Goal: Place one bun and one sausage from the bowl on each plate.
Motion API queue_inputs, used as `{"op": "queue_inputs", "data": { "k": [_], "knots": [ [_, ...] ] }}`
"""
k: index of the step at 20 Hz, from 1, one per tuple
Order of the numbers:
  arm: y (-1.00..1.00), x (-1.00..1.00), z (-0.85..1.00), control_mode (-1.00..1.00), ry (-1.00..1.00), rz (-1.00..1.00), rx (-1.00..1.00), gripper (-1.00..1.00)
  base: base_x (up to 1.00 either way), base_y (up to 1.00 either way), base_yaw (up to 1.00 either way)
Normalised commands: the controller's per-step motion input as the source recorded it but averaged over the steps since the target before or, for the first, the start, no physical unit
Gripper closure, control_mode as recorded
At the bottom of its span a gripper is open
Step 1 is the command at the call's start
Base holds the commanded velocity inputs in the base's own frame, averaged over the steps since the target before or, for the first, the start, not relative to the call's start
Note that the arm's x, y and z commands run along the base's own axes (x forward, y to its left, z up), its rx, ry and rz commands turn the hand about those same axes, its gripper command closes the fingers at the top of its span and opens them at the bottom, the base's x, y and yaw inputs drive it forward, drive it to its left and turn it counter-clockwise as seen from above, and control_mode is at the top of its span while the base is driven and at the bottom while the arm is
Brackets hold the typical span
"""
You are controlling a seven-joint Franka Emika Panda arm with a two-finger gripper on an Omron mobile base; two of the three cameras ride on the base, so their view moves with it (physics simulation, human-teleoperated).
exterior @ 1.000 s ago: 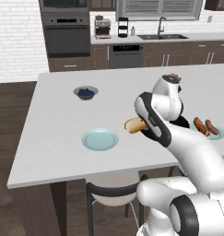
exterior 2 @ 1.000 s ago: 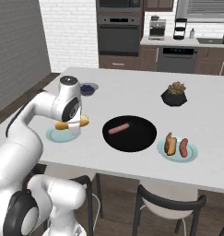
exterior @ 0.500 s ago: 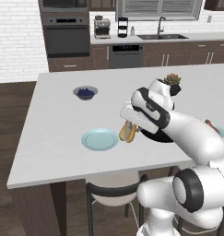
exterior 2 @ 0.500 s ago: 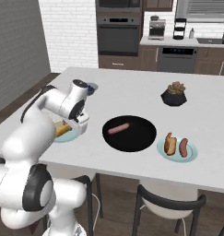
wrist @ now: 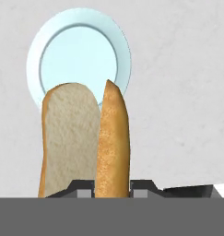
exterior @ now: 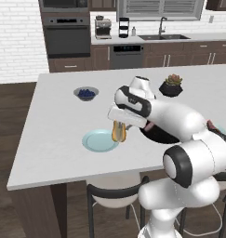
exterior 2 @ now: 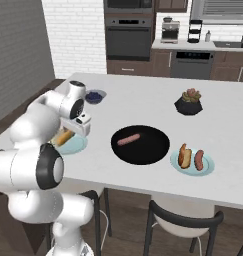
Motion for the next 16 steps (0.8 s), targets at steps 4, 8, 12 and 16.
{"op": "queue_inputs", "data": {
  "k": [4,8,12,16],
  "knots": [
    [0.01,0.43,-0.33,-1.00,0.00,0.11,-0.12,1.00,0.00,0.00,0.00],
    [0.27,0.41,-0.54,-1.00,-0.02,0.10,-0.06,1.00,0.00,0.00,0.00],
    [0.25,0.47,-0.44,-1.00,0.00,0.07,0.00,1.00,0.00,0.00,0.00],
    [0.00,0.45,-0.31,-1.00,0.00,0.08,0.00,1.00,0.00,0.00,0.00]
  ]
}}
